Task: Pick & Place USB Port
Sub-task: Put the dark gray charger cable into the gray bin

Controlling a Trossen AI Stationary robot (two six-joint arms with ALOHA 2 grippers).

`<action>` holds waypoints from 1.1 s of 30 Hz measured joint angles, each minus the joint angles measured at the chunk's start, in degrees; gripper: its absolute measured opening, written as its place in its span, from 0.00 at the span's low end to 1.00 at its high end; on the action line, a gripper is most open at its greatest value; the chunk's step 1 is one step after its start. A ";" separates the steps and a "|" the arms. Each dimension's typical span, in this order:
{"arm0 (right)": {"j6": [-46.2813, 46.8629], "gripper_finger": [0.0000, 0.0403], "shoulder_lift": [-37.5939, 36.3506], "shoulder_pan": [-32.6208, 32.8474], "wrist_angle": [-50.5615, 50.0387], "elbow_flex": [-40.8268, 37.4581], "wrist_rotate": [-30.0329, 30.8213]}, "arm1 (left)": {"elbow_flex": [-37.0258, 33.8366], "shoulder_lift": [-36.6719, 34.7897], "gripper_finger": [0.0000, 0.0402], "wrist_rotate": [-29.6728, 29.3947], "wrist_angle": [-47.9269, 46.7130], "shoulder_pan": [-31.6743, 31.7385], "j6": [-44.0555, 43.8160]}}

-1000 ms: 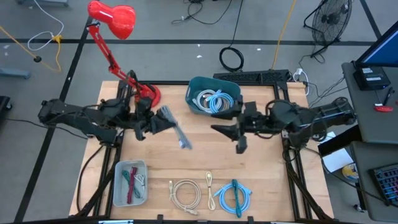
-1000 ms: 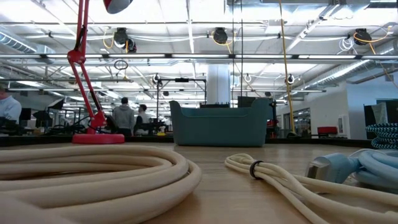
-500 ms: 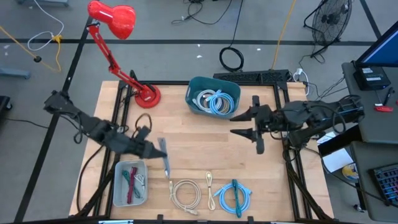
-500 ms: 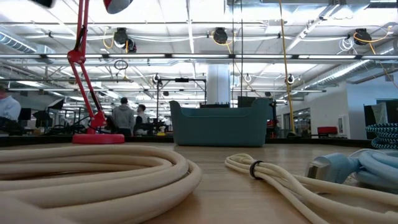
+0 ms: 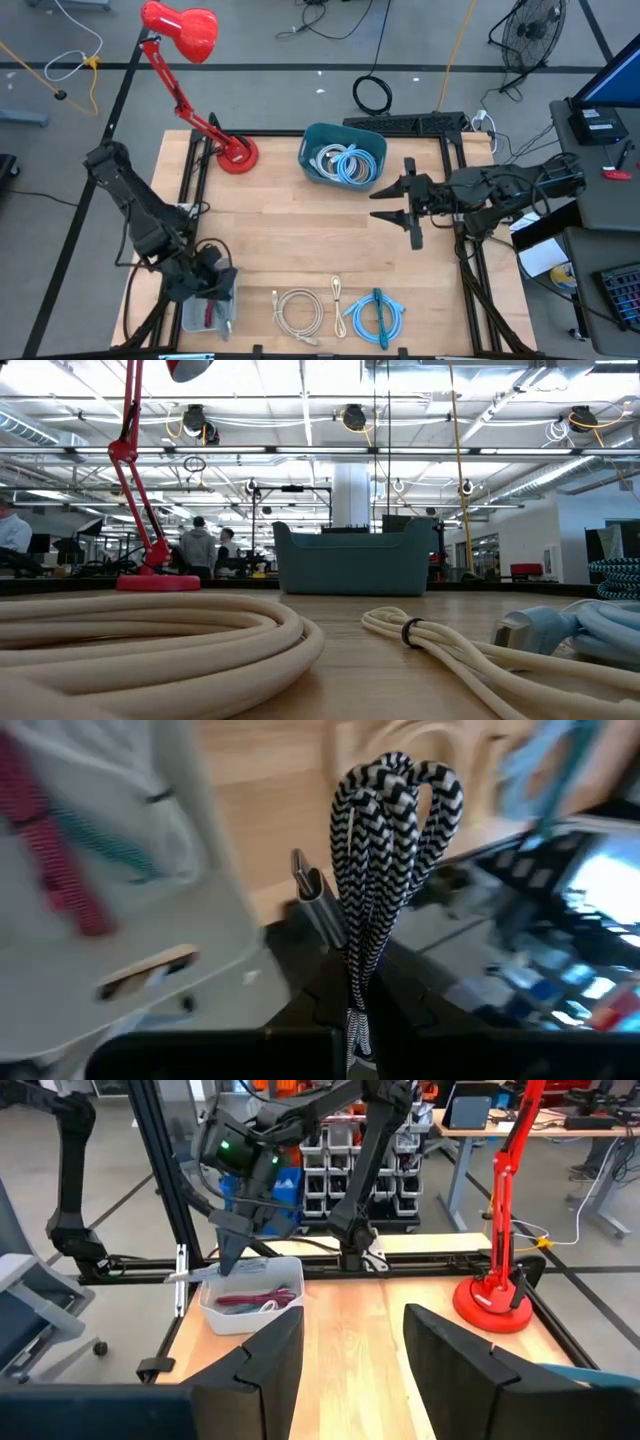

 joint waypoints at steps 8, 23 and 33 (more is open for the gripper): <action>1.71 0.41 -0.07 0.00 8.87 -5.20 -0.33 | 0.00 0.09 0.04 2.31 -9.53 0.35 -0.40; 2.71 0.41 -0.26 2.29 10.36 -5.41 -1.50 | -0.77 1.62 0.04 6.56 -16.28 0.35 -1.00; 2.95 0.41 -0.26 3.04 11.03 -5.41 -1.43 | -6.69 3.55 0.04 6.56 -6.40 0.35 -1.18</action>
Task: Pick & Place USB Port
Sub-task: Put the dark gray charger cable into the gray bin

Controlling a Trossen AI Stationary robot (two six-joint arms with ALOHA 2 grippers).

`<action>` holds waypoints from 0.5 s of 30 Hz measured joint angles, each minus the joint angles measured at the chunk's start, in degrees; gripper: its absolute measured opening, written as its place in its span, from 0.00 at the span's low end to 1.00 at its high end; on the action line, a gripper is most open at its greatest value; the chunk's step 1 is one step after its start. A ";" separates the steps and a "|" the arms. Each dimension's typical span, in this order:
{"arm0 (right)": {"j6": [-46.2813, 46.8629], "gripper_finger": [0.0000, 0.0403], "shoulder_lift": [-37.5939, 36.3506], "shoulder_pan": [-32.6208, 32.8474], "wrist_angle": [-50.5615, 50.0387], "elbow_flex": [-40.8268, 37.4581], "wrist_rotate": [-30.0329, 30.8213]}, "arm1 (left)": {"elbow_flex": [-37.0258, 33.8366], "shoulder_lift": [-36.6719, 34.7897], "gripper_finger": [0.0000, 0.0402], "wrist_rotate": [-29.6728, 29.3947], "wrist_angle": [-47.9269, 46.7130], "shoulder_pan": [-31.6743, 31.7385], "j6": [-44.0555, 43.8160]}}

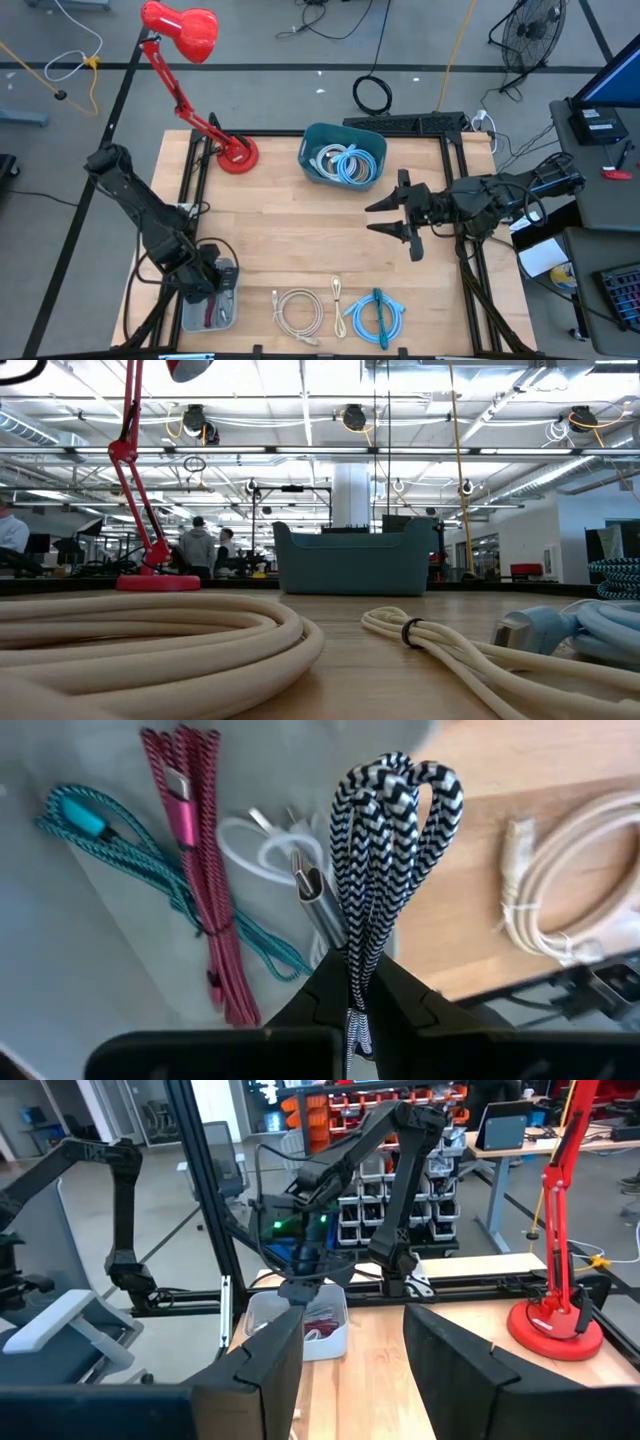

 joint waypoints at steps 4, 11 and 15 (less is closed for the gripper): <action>0.39 0.41 0.00 0.00 0.00 0.00 -0.02 | -1.82 -0.04 0.04 0.64 0.80 0.48 -0.02; 0.83 0.41 0.00 0.00 0.20 0.00 -0.02 | -7.30 -0.04 0.04 2.13 9.74 0.76 -0.07; 0.83 0.41 0.00 0.00 0.21 0.00 -0.02 | -9.19 -0.04 0.04 2.68 11.59 1.12 -0.11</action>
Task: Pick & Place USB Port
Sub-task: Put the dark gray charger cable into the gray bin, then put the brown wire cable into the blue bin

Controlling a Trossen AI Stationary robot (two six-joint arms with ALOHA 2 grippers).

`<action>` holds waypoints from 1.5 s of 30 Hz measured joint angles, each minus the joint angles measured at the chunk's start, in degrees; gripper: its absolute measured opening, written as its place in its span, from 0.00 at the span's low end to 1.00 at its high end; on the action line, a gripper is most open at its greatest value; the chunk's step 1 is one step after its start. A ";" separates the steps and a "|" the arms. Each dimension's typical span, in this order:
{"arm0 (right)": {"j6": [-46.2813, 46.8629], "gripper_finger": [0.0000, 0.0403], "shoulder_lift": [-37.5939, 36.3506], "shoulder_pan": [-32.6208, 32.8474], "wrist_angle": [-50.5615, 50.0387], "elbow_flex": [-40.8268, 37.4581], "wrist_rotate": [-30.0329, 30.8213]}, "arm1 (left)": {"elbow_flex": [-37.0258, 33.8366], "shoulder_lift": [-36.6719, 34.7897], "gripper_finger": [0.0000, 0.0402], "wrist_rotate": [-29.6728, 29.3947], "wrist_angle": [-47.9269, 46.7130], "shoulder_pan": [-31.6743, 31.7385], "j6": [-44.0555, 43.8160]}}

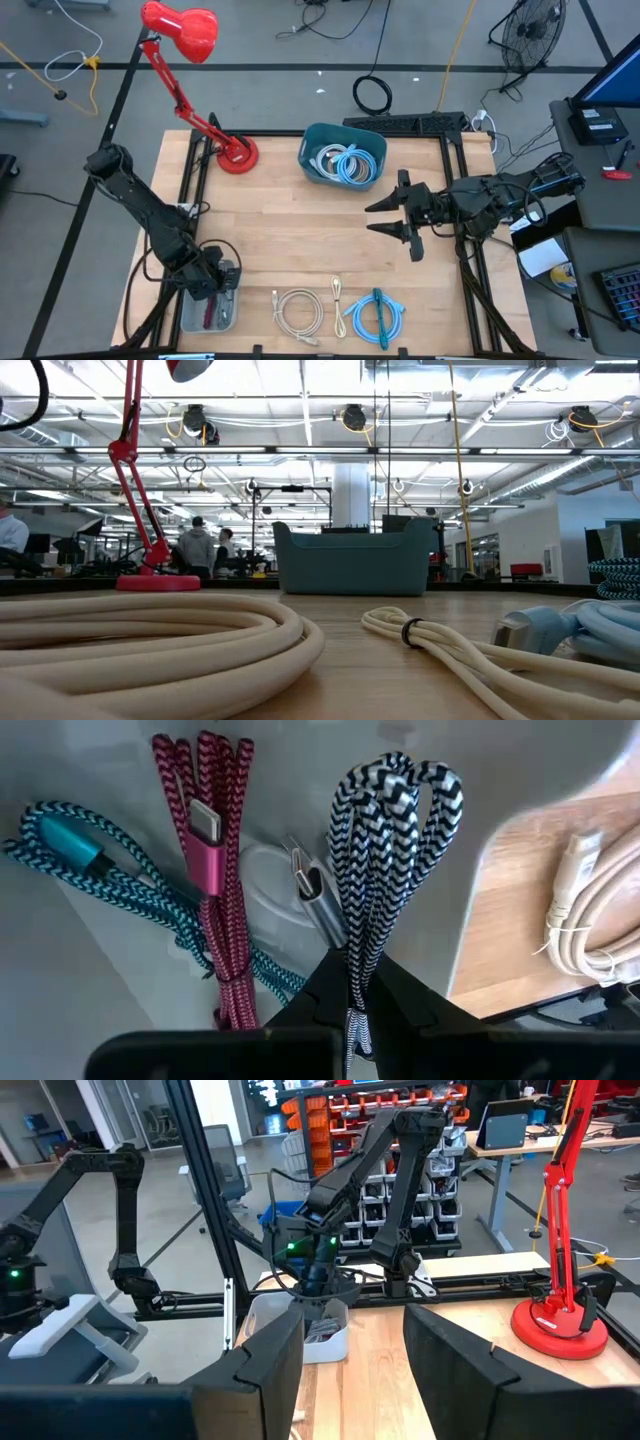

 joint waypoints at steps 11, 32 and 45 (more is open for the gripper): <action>0.00 0.41 0.00 0.00 -0.07 0.01 0.00 | -3.07 0.00 0.09 0.33 3.73 0.72 0.07; -1.95 0.41 0.00 -0.07 -0.25 0.02 0.00 | 8.31 -6.69 0.31 -0.32 -16.13 0.13 -0.46; -5.32 0.41 0.00 -0.13 0.02 0.02 0.26 | 25.57 -7.30 0.30 -33.92 -27.37 1.18 13.32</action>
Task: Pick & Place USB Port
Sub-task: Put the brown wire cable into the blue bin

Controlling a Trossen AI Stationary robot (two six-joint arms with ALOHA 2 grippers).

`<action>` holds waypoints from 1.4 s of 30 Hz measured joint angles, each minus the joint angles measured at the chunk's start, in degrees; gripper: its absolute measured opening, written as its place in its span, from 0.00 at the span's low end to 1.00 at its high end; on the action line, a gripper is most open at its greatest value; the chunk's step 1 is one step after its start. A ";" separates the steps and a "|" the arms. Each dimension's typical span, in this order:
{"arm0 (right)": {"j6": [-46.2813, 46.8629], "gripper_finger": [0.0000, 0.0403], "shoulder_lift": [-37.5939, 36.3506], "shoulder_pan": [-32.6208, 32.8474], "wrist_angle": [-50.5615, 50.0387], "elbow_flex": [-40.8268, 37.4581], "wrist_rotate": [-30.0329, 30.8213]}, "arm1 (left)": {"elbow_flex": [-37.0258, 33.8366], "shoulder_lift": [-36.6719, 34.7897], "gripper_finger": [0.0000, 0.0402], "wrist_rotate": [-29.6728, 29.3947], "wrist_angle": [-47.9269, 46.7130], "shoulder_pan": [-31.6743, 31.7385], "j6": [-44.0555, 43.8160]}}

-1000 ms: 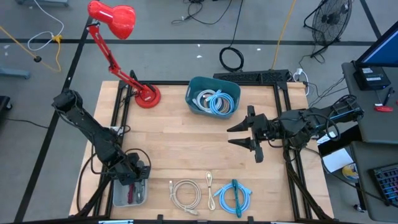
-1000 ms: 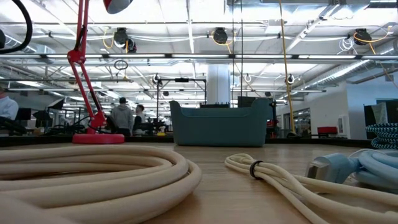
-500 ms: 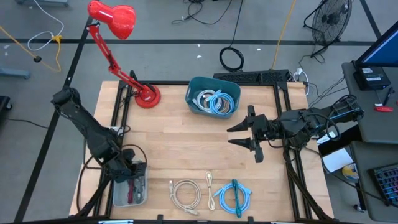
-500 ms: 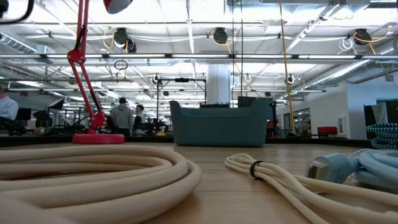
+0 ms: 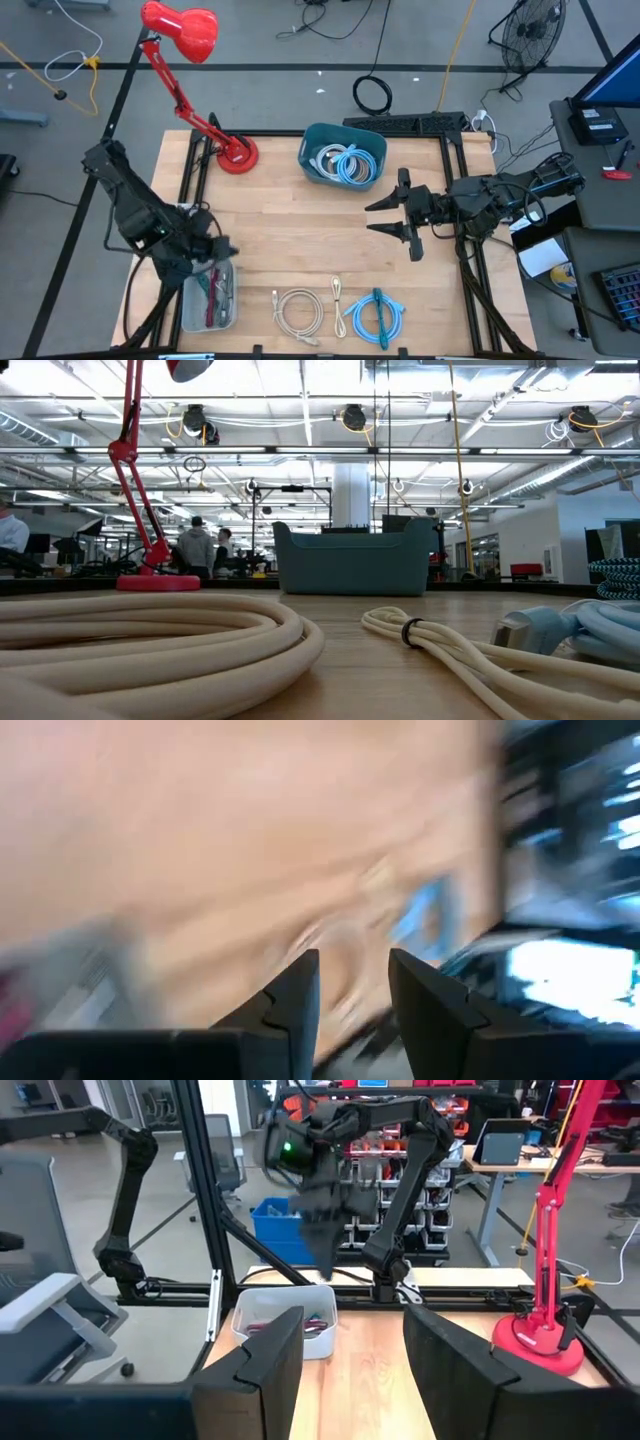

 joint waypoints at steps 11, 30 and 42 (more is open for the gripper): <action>-1.72 0.41 0.02 -0.09 -0.09 0.00 5.29 | 0.67 0.04 0.30 -29.76 25.68 12.66 42.31; -4.21 0.41 1.25 -18.99 0.13 0.04 22.48 | 0.61 0.15 0.30 6.90 41.82 37.78 80.60; -3.39 0.41 6.36 -34.05 0.13 -15.83 -19.08 | 0.57 6.59 0.30 26.28 41.35 37.66 86.82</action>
